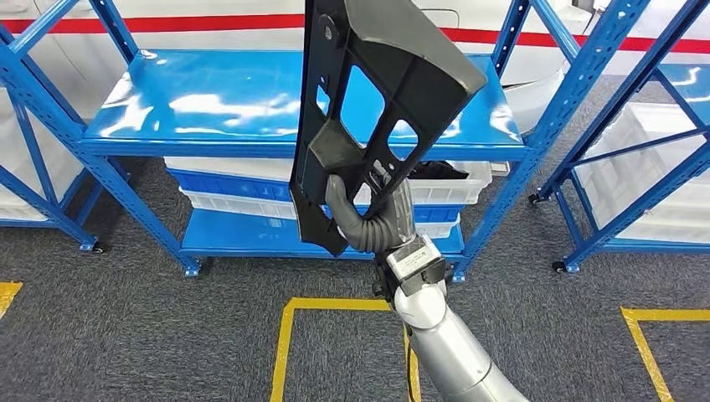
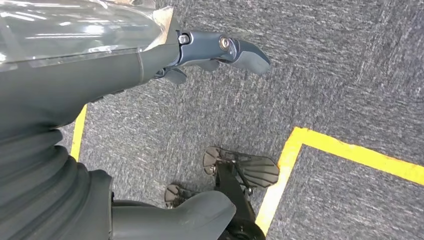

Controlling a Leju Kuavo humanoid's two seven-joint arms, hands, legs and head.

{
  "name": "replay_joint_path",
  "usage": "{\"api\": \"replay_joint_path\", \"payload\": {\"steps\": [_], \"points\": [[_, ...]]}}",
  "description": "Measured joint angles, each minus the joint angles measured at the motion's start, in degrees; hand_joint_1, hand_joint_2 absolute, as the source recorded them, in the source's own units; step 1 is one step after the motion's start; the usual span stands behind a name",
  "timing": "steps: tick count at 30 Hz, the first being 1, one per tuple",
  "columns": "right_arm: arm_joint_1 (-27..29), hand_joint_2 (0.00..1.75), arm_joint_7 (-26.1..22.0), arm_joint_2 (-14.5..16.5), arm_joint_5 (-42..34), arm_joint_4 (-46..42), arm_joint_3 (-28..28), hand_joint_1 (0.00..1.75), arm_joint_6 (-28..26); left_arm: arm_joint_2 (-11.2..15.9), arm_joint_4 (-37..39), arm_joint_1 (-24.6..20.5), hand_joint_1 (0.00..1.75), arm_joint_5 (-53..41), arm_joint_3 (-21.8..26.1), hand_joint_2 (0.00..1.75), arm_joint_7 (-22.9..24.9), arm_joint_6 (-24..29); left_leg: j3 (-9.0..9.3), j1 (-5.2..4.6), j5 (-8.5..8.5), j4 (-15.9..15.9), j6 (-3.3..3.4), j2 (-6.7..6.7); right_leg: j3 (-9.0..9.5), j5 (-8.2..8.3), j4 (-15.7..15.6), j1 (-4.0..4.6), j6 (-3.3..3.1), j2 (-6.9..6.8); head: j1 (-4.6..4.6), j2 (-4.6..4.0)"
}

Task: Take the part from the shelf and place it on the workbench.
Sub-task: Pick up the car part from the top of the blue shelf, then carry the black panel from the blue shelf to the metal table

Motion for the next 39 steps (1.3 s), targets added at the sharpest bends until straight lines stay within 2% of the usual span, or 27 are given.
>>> {"api": "replay_joint_path", "payload": {"steps": [1, 2, 3, 5, 7, 9, 10, 11, 13, 14, 15, 16, 18, 20, 21, 23, 25, 26, 27, 29, 30, 31, 33, 34, 36, 38, 39], "points": [[0.0, 1.75, -0.1, 0.0, 0.4, 0.0, 0.0, 1.75, -0.4, 0.0, 0.0, 0.0, 0.0, 0.0, 0.0, 1.75, -0.1, 0.1, -0.17, -0.02, 0.52, -0.1, -0.34, -0.08, 0.14, -0.15, -0.9, 0.19, -0.33, 0.02, 0.0, 0.0], [0.1, 1.75, -0.1, 0.0, 0.9, -0.1, 0.0, 1.75, -0.7, 0.1, 0.0, 0.0, 0.0, -0.1, -0.1, 1.75, -0.3, 0.4, -0.33, 0.1, 0.9, -0.2, -0.65, -0.2, -0.42, 0.3, -0.8, -0.19, -0.69, -0.1, -0.02, 0.0], [0.1, 1.75, -0.1, 0.1, 1.3, -0.1, 0.0, 1.75, -1.0, 0.1, 0.0, 0.1, 0.0, -0.2, -0.1, 1.75, -0.6, 0.7, -0.7, 0.25, 0.35, 0.1, -1.0, -0.32, -0.81, 0.78, -0.8, -0.52, -1.22, -0.29, -0.04, 0.0], [0.2, 1.75, -0.1, 0.3, 1.9, -0.1, 0.1, 1.75, -1.4, 0.1, 0.0, 0.1, 0.0, -0.3, -0.1, 1.75, -1.2, 1.1, -2.05, 0.65, -3.44, 3.1, -1.76, -0.52, -1.8, 2.01, -0.9, -1.25, -2.25, -0.81, -0.18, 0.0], [0.3, 1.75, -0.1, 0.4, 2.2, -0.1, 0.1, 1.75, -1.6, 0.1, 0.0, 0.1, 0.0, -0.5, -0.1, 1.75, -1.6, 1.1, -3.87, 0.99, -8.65, 9.1, -2.58, -0.54, -2.83, 2.98, -0.9, -1.16, -2.63, -1.28, -0.29, 0.0], [0.5, 1.75, -0.1, 0.4, 2.4, -0.1, 0.1, 1.75, -1.7, 0.1, 0.0, 0.1, 0.0, -0.5, -0.2, 1.75, -1.9, 1.1, -5.34, 1.35, -11.01, 15.3, -3.23, -0.52, -3.67, 3.82, -0.8, -1.14, -2.45, -1.8, -0.29, 0.0], [0.7, 1.75, -0.1, 0.4, 2.5, -0.1, 0.1, 1.75, -1.7, 0.1, 0.0, 0.1, 0.0, -0.5, -0.2, 1.75, -2.0, 1.1, -5.27, 1.57, -10.79, 17.0, -3.48, -0.48, -4.14, 4.26, -0.8, -1.15, -2.3, -2.13, -0.31, 0.0], [0.9, 1.75, -0.1, 0.4, 2.5, -0.1, 0.1, 1.75, -1.8, 0.2, 0.0, 0.2, 0.0, -0.5, -0.2, 1.75, -2.0, 1.1, -4.12, 1.81, -9.81, 16.6, -3.66, -0.36, -4.57, 4.63, -0.7, -1.18, -2.1, -2.46, -0.31, 0.0], [1.2, 1.75, -0.1, 0.4, 2.6, -0.1, 0.1, 1.75, -1.8, 0.4, 0.0, 0.1, 0.0, -0.6, -0.3, 1.75, -2.2, 1.1, 1.63, 2.21, -7.57, 9.7, -3.83, 0.82, -5.27, 5.19, -0.6, -1.25, -1.65, -3.16, -0.33, 0.0], [1.2, 1.75, -0.1, 0.4, 2.6, -0.1, 0.1, 1.75, -1.9, 0.5, 0.0, 0.1, 0.0, -0.6, -0.4, 1.75, -2.2, 1.0, 4.77, 2.16, -7.18, 5.4, -3.68, 1.59, -5.53, 5.35, -0.4, -1.15, -1.41, -3.5, -0.33, 0.0], [1.2, 1.75, -0.1, 0.4, 2.6, -0.2, 0.1, 1.75, -1.9, 0.5, 0.0, 0.0, 0.0, -0.7, -0.4, 1.75, -2.4, 1.0, 6.88, 2.0, -7.06, 2.2, -3.34, 2.18, -5.64, 5.51, -0.3, -1.01, -1.13, -3.88, -0.21, 0.0], [1.2, 1.75, -0.1, 0.4, 2.6, -0.2, 0.1, 1.75, -2.0, 0.6, 0.0, -0.1, 0.0, -0.8, -0.5, 1.75, -2.5, 1.0, 7.85, 1.78, -7.25, 0.5, -2.87, 2.5, -5.74, 5.65, -0.2, -0.86, -0.84, -4.26, -0.11, 0.0], [1.3, 1.75, -0.1, 0.4, 2.7, -0.3, 0.1, 1.75, -2.0, 0.7, 0.0, -0.1, 0.0, -1.0, -0.6, 1.75, -2.9, 0.8, 7.45, 1.46, -7.12, 0.0, -1.65, 1.82, -5.83, 5.98, -0.3, -0.62, -0.06, -5.02, 0.16, 0.0], [1.4, 1.75, -0.2, 0.4, 3.0, -0.3, 0.2, 1.75, -2.0, 0.7, 0.0, 0.1, 0.0, -1.1, -0.8, 1.75, -3.2, 0.5, 7.1, 1.51, -6.43, -0.6, -0.48, 1.12, -6.75, 5.07, 1.1, -0.65, 0.4, -3.95, 0.25, 0.0], [1.6, 1.75, -0.3, 0.4, 3.2, -0.4, 0.2, 1.75, -2.0, 0.7, 0.0, 0.0, 0.0, -1.1, -0.9, 1.75, -3.3, 0.5, 6.86, 1.53, -5.96, -0.8, 0.06, 0.75, -7.92, 3.62, 3.6, -0.68, 0.26, -2.79, 0.28, 0.0], [2.1, 1.75, -0.6, 0.2, 3.6, -0.5, 0.3, 1.75, -1.7, 0.7, 0.0, 0.0, 0.0, -1.1, -1.1, 1.75, -3.4, 0.2, 6.05, 1.34, -5.29, -0.8, 0.71, -0.18, -11.55, -0.46, 11.8, -0.83, -0.37, -0.74, 0.33, 0.0], [2.9, 1.75, -0.9, 0.0, 3.8, -0.5, 0.3, 1.75, -1.2, 0.7, 0.0, 0.1, 0.0, -1.1, -1.2, 1.75, -3.4, -0.2, 5.37, 1.04, -4.79, -0.7, 0.88, -1.35, -13.93, -2.61, 17.6, -0.78, -0.35, -0.25, 0.35, 0.0], [3.1, 1.75, -1.0, -0.1, 3.8, -0.5, 0.3, 1.75, -1.0, 0.7, 0.0, 0.1, 0.0, -1.1, -1.3, 1.75, -3.5, -0.5, 5.15, 0.92, -4.59, -0.7, 0.84, -1.99, -13.36, -2.18, 17.0, -0.74, -0.06, -0.12, 0.35, 0.0], [3.3, 1.75, -1.0, -0.2, 3.8, -0.5, 0.3, 1.75, -0.9, 0.7, 0.0, 0.1, 0.0, -1.1, -1.3, 1.75, -3.5, -0.7, 5.01, 0.82, -4.42, -0.6, 0.75, -2.66, -11.5, -0.89, 13.9, -0.72, 0.26, 0.14, 0.34, 0.0], [3.4, 1.75, -1.1, -0.3, 3.9, -0.5, 0.3, 1.75, -0.7, 0.7, 0.0, 0.1, 0.0, -1.1, -1.4, 1.75, -3.7, -1.0, 4.8, 0.57, -4.21, -0.4, 0.45, -3.92, -6.56, 2.1, 4.9, -0.63, 0.5, 1.44, 0.33, 0.0], [3.4, 1.75, -1.2, -0.3, 4.0, -0.5, 0.3, 1.75, -0.7, 0.8, 0.0, 0.1, 0.0, -1.1, -1.4, 1.75, -3.8, -1.2, 4.65, 0.44, -4.14, -0.2, 0.26, -4.39, -4.89, 3.01, 1.8, -0.58, 0.38, 1.93, 0.33, 0.0], [3.4, 1.75, -1.3, -0.3, 4.1, -0.6, 0.4, 1.75, -0.5, 0.8, 0.0, 0.1, 0.0, -1.1, -1.4, 1.75, -3.9, -1.6, 4.45, 0.35, -4.04, -0.1, 0.0, -4.74, -4.17, 3.39, 0.3, -0.49, 0.14, 2.2, 0.32, 0.0], [3.4, 1.75, -1.6, -0.3, 4.5, -0.6, 0.4, 1.75, -0.1, 0.9, 0.0, 0.3, 0.0, -1.1, -1.5, 1.75, -4.2, -3.2, 4.03, 0.41, -3.74, -0.1, -0.6, -5.34, -4.14, 3.71, 0.0, -0.55, -0.46, 1.63, 0.3, 0.0], [3.4, 1.75, -1.7, -0.3, 4.7, -0.6, 0.4, 1.75, 0.2, 1.0, 0.0, 0.4, 0.0, -1.1, -1.5, 1.75, -4.4, -4.5, 3.82, 0.55, -3.79, 0.1, -0.87, -5.26, -4.17, 3.94, 0.0, -0.75, -0.79, 1.25, 0.29, 0.0], [3.5, 1.75, -1.8, -0.2, 5.2, -0.8, 0.5, 1.75, 1.2, 1.3, 0.0, 0.6, 0.0, -1.1, -1.6, 1.75, -4.8, -7.7, 2.41, 0.76, -5.87, 3.1, -1.51, -3.5, -4.14, 4.32, -0.3, -1.18, -1.58, 0.37, 0.07, 0.0], [3.7, 1.75, -1.9, -0.2, 5.4, -1.0, 0.6, 1.75, 2.4, 1.4, 0.0, 0.6, 0.0, -1.1, -1.8, 1.75, -5.0, -10.6, -0.9, 1.05, -9.92, 10.5, -2.26, -1.35, -4.22, 4.4, -0.3, -1.08, -2.02, -0.61, -0.16, 0.0], [4.0, 1.75, -1.9, -0.2, 5.5, -1.1, 0.7, 1.75, 2.9, 1.4, 0.0, 0.6, 0.0, -1.0, -1.9, 1.75, -5.0, -11.4, -2.63, 1.26, -11.47, 14.2, -2.58, -0.97, -4.29, 4.4, -0.3, -1.0, -2.08, -1.15, -0.16, 0.0]]}}
